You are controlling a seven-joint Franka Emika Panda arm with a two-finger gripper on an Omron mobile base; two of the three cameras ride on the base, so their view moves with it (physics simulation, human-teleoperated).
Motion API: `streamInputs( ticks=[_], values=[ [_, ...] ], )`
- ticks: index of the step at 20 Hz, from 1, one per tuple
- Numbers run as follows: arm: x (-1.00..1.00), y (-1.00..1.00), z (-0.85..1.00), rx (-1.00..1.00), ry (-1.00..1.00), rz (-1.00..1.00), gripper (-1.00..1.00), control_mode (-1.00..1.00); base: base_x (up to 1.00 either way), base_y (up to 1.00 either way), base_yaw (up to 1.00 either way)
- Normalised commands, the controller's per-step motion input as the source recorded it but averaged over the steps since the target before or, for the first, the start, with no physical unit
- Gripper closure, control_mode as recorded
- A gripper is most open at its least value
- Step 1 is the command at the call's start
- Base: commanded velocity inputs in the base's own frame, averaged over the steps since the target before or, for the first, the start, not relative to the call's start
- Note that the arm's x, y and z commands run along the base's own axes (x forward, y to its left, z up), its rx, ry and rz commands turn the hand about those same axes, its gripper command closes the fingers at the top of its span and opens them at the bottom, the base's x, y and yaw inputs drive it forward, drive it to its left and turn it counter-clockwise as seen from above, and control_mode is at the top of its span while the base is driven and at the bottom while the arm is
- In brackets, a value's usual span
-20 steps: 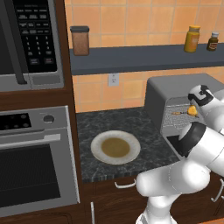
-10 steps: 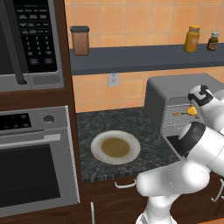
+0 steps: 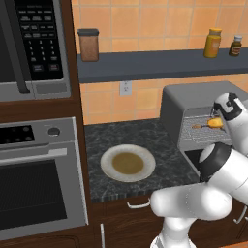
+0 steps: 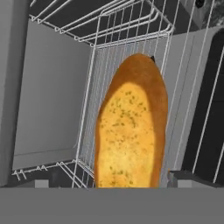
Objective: Pick up the kebab skewer and baguette bread, and place them inside the toaster oven. Close the toaster oven door and start by setting the timer.
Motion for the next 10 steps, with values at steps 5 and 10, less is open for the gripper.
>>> streamInputs(
  ticks=[5,10],
  values=[
    [-0.49,0.00,0.25,-0.02,0.00,0.05,-1.00,-1.00,0.00,0.00,0.00],
    [-0.59,0.03,0.03,-0.19,0.04,0.37,-1.00,-1.00,0.00,0.00,0.00]
  ],
)
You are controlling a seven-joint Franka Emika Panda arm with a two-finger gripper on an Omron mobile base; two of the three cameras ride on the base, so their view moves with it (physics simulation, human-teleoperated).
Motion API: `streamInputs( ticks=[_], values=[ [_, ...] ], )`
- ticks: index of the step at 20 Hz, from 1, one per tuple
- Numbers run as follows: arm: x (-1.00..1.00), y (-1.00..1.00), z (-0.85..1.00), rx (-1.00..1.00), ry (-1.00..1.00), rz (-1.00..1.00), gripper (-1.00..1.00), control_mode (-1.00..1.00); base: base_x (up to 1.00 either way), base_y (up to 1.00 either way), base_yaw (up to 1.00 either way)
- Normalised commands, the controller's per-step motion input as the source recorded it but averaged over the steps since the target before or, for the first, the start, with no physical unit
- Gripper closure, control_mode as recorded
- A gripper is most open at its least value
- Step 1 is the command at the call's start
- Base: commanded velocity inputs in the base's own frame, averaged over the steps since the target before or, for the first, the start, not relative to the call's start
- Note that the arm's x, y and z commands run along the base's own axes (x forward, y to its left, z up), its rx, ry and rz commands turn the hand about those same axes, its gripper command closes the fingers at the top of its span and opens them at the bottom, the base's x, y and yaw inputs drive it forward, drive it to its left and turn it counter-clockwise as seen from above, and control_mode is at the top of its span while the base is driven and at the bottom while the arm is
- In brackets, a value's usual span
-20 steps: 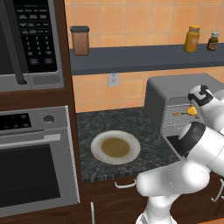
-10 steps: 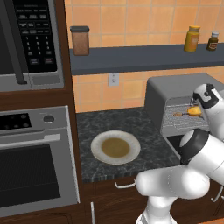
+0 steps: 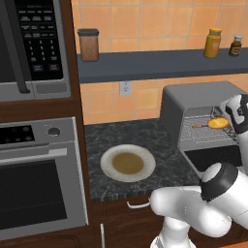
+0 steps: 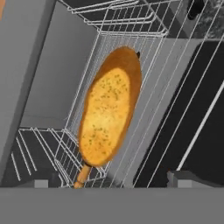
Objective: Pick up the kebab skewer and baguette bread, and place them inside the toaster oven. Close the toaster oven door and start by setting the timer.
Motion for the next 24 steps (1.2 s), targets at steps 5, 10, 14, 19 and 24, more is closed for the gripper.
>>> streamInputs(
  ticks=[5,10,14,19,24],
  values=[
    [-0.45,0.09,0.00,-0.22,-0.02,0.63,-1.00,-1.00,0.00,0.00,0.00],
    [-0.17,0.00,-0.10,-0.21,-0.23,0.51,-1.00,-1.00,0.00,0.00,0.00],
    [0.00,0.06,-0.23,-0.23,-0.23,0.25,-1.00,-1.00,0.00,0.00,0.00],
    [0.02,0.32,-0.20,-0.36,-0.18,-0.04,-1.00,-1.00,0.00,0.00,0.00],
    [0.02,0.56,-0.25,-0.34,-0.11,-0.05,-1.00,-1.00,0.00,0.00,0.00]
  ],
)
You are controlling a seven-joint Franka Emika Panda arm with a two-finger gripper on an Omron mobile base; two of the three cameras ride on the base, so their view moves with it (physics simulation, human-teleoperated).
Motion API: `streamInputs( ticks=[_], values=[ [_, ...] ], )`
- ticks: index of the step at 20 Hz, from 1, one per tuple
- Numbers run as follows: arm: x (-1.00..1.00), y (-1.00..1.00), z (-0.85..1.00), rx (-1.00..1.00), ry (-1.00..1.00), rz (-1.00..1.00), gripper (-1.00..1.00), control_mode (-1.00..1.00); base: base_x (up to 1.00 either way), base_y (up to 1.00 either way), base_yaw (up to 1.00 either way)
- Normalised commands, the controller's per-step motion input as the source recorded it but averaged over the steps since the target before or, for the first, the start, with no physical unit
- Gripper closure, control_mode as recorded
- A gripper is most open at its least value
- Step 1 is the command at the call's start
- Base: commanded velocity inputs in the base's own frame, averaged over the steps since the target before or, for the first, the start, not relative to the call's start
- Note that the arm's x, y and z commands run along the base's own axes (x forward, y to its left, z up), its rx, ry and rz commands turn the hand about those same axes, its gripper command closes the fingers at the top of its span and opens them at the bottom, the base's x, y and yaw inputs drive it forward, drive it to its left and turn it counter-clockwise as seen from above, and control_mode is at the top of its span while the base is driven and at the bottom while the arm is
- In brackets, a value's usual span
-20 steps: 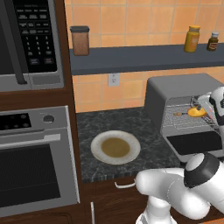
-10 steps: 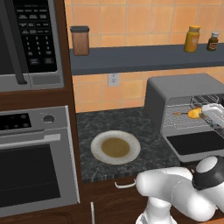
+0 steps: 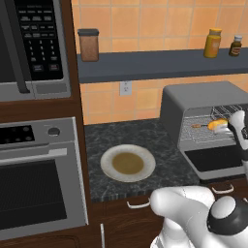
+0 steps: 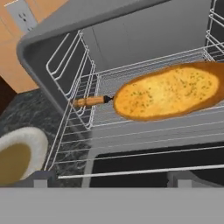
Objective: Pick up the kebab skewer and baguette bread, and place them inside the toaster oven. Close the toaster oven door and start by setting the timer.
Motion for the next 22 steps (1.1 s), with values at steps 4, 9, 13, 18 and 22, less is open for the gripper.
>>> streamInputs(
  ticks=[4,9,13,18,22],
  values=[
    [0.01,0.26,-0.24,-0.13,-0.14,0.00,-1.00,-1.00,0.00,0.00,0.00],
    [0.02,-0.07,0.00,-0.01,-0.15,0.00,-1.00,-1.00,0.00,0.00,0.00],
    [0.00,-0.24,-0.01,-0.12,-0.17,0.13,-1.00,-1.00,0.00,0.00,0.00],
    [0.04,-0.02,0.00,-0.13,-0.11,0.04,-1.00,-1.00,0.00,0.00,0.00],
    [0.15,-0.13,0.00,-0.01,0.00,-0.02,-1.00,-1.00,0.00,0.00,0.00]
  ],
)
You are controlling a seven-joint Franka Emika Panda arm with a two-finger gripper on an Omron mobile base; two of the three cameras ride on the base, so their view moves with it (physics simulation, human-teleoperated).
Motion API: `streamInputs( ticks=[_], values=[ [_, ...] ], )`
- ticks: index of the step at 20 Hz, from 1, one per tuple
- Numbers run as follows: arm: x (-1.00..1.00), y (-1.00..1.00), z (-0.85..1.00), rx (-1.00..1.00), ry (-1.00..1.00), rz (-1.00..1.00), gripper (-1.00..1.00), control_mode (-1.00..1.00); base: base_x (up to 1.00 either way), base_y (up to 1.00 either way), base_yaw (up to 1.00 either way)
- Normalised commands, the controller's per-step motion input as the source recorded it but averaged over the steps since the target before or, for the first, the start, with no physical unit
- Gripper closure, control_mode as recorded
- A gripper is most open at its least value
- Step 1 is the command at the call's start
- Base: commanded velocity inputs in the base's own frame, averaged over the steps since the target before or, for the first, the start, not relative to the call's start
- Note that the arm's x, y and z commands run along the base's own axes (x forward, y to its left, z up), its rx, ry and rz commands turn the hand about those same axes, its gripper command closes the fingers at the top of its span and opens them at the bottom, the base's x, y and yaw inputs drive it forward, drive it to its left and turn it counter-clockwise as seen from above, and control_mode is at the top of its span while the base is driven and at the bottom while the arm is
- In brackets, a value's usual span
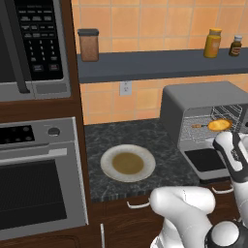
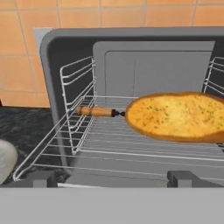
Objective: Pick up the kebab skewer and baguette bread, and place them inside the toaster oven. Close the toaster oven door and start by setting the timer.
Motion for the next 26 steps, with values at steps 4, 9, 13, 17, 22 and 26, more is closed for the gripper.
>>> streamInputs(
  ticks=[4,9,13,17,22,26],
  values=[
    [0.06,-0.09,0.00,0.00,0.00,-0.01,-1.00,-1.00,0.00,0.00,0.00],
    [0.00,-0.02,0.00,0.00,0.00,-0.12,-1.00,-1.00,0.00,0.00,0.00],
    [0.00,-0.05,0.00,0.00,0.00,-0.09,-1.00,-1.00,0.00,0.00,0.00],
    [0.00,-0.01,-0.02,0.00,0.05,0.00,-1.00,-1.00,0.00,0.00,0.00],
    [0.03,0.00,-0.01,0.00,0.05,0.00,-1.00,-1.00,0.00,0.00,0.00],
    [0.08,0.00,-0.06,0.00,0.05,0.00,-1.00,-1.00,0.00,0.00,0.00]
  ],
)
